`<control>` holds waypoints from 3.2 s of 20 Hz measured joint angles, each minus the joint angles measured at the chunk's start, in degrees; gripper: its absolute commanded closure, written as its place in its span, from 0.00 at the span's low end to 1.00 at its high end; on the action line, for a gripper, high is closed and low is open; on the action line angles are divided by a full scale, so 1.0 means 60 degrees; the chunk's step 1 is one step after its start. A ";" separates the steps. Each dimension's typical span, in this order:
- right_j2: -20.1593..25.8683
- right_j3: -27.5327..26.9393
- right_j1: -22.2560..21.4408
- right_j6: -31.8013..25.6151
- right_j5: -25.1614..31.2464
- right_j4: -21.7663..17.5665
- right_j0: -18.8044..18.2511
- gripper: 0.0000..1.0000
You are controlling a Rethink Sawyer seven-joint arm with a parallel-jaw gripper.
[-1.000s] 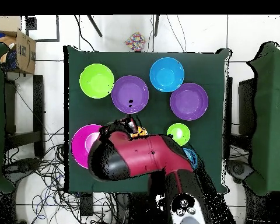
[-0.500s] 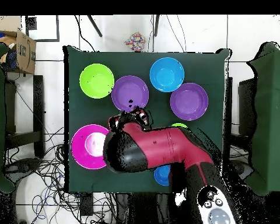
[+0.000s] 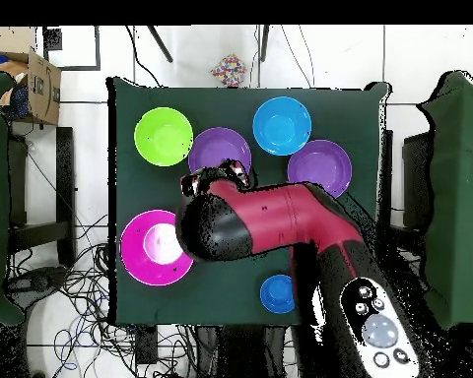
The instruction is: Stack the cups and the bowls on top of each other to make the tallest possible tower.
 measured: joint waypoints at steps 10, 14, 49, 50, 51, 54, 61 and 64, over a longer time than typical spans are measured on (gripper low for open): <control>0.0696 -0.1071 0.1229 -0.0020 0.0159 -0.0873 -0.0983 0.00; 0.0985 -0.1387 0.1716 -0.0112 0.0497 -0.1135 -0.1400 0.00; 0.2620 -0.1893 0.2445 -0.0816 0.1704 -0.1949 -0.2726 0.00; 0.2654 -0.1917 0.2464 -0.0817 0.1730 -0.1975 -0.2751 0.00; 0.2689 -0.1940 0.2484 -0.0818 0.1757 -0.2001 -0.2777 0.00; 0.2795 -0.2015 0.2584 -0.0871 0.1866 -0.2060 -0.2889 0.00; 0.2936 -0.2150 0.2958 -0.1348 0.2156 -0.2373 -0.3394 0.00; 0.2936 -0.2157 0.3216 -0.1642 0.2155 -0.2615 -0.3655 0.00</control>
